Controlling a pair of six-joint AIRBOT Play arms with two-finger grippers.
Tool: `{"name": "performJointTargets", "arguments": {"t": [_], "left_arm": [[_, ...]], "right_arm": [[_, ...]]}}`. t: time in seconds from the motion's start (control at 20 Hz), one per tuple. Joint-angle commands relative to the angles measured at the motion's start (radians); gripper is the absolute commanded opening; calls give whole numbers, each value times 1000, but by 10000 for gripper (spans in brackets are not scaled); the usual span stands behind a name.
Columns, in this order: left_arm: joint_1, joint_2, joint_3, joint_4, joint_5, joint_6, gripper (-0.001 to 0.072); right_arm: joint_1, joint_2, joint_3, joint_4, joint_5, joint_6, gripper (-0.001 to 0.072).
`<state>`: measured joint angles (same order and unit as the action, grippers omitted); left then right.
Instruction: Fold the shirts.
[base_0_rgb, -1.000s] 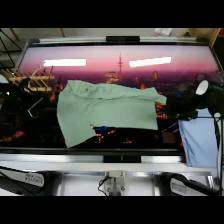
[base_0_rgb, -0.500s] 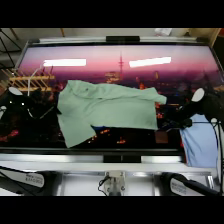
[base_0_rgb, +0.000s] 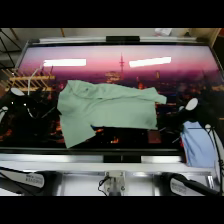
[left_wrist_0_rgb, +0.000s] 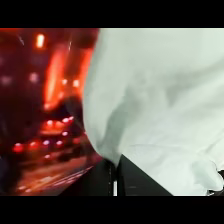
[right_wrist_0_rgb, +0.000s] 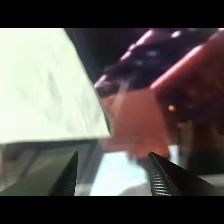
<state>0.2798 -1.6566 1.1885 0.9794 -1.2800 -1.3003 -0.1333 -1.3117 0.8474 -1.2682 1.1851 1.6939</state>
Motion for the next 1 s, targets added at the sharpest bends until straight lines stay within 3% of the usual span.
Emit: {"name": "performJointTargets", "arguments": {"t": [0.0,0.3,0.35,0.55,0.75,0.95], "left_arm": [[0,23,2,-1,-6,25,34],[0,56,2,-1,-6,29,34],[0,61,2,-1,-5,29,34],[0,73,40,-5,-32,29,33],[0,179,254,-9,-24,29,31],[-2,339,701,-177,76,31,32]], "right_arm": [[0,-19,-62,68,-152,-5,547],[21,-86,-62,217,-279,-46,545],[40,-86,-62,214,-298,-46,509],[80,-84,-48,221,-263,-80,70],[78,45,112,212,-171,-227,70],[78,336,481,168,-317,-332,70]]}}
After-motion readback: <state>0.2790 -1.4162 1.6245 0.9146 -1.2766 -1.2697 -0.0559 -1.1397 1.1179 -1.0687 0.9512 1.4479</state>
